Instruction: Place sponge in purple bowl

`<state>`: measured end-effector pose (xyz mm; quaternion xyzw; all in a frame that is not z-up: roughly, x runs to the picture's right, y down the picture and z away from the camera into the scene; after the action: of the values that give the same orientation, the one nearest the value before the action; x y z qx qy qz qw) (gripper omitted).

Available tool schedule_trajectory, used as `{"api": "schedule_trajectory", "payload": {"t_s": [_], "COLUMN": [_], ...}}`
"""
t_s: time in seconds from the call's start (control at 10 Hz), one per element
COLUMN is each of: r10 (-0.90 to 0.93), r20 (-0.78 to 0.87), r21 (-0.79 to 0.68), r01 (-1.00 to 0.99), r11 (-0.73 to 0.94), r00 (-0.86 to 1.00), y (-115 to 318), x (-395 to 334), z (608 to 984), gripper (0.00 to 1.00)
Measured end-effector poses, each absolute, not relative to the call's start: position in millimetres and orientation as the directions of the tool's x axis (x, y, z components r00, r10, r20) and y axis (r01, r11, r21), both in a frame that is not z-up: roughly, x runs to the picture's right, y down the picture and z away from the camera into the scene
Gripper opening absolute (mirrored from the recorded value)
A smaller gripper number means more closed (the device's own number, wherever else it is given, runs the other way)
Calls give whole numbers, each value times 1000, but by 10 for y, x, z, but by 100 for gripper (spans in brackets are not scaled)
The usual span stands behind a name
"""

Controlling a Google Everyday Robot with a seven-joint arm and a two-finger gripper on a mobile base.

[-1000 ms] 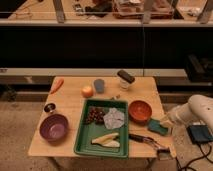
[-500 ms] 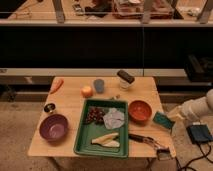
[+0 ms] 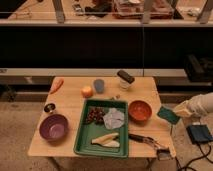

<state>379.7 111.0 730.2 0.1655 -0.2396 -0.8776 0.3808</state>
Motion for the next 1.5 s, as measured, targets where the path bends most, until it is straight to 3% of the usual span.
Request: {"api": "schedule_trajectory", "payload": {"t_s": [0.4,1.1,1.5], "r10": [-750,-697,-697], "r20": [-201,-435,-520], "r21": [574,643,690], "r01": [545,345,238], "r11": [-611,-684,-684], "r00": [-630,-570,-495], "y": [853,446,453], "x": [3246,1491,444], "z": [7199,6834,6665], "gripper": [0,0,0]}}
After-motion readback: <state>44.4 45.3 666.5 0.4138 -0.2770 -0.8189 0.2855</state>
